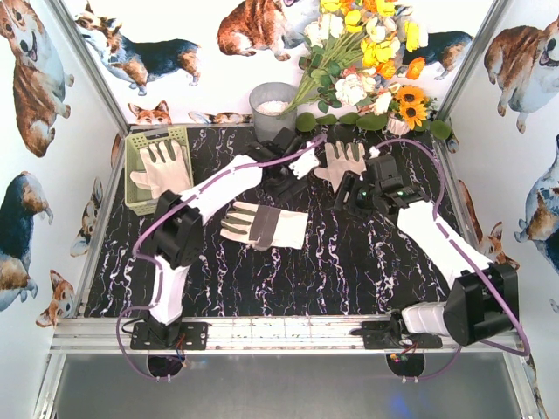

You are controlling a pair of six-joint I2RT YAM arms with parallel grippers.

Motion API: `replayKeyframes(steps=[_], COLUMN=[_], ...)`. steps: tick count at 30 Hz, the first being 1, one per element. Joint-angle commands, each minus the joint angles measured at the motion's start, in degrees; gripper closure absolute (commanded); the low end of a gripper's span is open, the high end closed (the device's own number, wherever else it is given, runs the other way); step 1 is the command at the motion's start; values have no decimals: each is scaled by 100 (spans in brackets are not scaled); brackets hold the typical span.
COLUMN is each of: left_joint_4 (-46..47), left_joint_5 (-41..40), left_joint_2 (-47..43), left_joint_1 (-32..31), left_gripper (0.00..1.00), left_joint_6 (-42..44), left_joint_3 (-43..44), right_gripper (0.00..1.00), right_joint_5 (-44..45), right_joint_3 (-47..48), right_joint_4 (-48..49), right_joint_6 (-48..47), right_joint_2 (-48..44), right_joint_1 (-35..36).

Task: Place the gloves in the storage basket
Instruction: Place the glove at the center of the board.

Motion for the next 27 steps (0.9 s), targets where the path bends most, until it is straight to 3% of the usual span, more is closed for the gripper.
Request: replayKeyframes(steps=[1, 7, 10, 13, 19, 22, 27], left_joint_4=[1030, 1805, 2131, 2478, 2335, 2361, 2398], left_joint_5=[-130, 402, 692, 1102, 1573, 1735, 1711], left_joint_2=[-995, -2299, -2810, -3119, -2974, -2706, -2220], left_joint_1=[243, 855, 1067, 1228, 1384, 1389, 1481], left_gripper=[38, 38, 41, 46, 56, 63, 65], left_joint_6=[-1113, -3406, -4709, -5492, -5940, -6012, -5742], left_joint_3=[-696, -2407, -3150, -3773, -4300, -4463, -4486], right_gripper=[39, 49, 56, 63, 69, 71, 73], right_joint_5=[-622, -1339, -1758, -2006, -2272, -2209, -1976], right_joint_3=[548, 1417, 2041, 2693, 3450, 3504, 3249], right_joint_4=[132, 1, -63, -234, -239, -193, -253], right_joint_6=[-847, -1519, -1679, -1754, -1630, -1560, -1562], right_joint_2=[277, 1479, 2216, 2965, 4091, 4394, 4564], right_joint_1=[-25, 186, 450, 697, 950, 952, 931])
